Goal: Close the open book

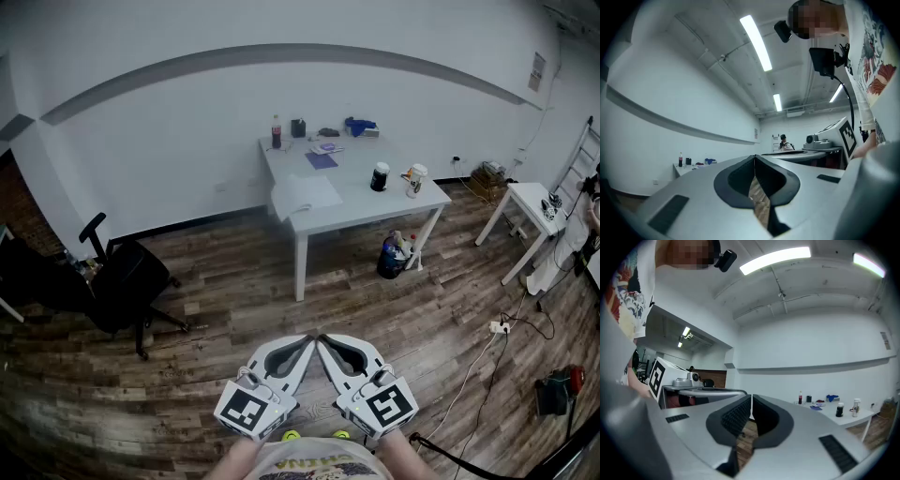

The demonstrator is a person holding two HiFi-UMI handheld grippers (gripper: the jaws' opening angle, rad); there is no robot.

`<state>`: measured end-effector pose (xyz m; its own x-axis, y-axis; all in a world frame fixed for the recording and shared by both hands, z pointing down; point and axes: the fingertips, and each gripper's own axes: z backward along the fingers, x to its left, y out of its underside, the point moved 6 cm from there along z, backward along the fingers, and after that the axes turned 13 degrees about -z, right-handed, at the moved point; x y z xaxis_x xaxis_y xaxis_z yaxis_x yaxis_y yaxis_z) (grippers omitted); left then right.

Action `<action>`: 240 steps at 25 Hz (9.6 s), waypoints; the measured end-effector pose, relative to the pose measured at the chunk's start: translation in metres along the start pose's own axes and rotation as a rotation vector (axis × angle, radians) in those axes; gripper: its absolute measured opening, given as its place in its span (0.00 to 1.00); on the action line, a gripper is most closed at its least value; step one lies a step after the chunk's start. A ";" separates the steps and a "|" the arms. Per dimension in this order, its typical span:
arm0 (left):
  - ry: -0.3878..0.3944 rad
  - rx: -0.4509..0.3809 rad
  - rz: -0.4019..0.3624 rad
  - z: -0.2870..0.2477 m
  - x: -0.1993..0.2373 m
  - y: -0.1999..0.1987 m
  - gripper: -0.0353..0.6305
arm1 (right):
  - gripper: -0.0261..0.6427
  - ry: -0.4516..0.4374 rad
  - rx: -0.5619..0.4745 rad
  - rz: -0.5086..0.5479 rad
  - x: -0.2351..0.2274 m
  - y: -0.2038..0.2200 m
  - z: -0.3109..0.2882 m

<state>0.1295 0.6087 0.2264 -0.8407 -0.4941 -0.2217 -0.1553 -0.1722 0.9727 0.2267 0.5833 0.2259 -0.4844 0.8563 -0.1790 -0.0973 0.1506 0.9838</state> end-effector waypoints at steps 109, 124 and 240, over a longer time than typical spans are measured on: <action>-0.056 0.005 -0.013 -0.389 0.392 0.148 0.07 | 0.07 0.045 0.104 -0.112 -0.409 -0.025 -0.415; -0.033 -0.011 -0.010 -0.406 0.477 0.174 0.07 | 0.07 0.067 0.128 -0.078 -0.425 -0.019 -0.497; -0.226 -0.026 0.995 -0.489 0.576 0.660 0.40 | 0.08 -0.130 0.522 -0.006 -0.609 0.266 -0.685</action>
<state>-0.2037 -0.2061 0.7071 -0.6612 -0.2515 0.7068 0.6761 0.2085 0.7067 -0.1000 -0.2362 0.5894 -0.3708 0.9035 -0.2148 0.3610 0.3533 0.8630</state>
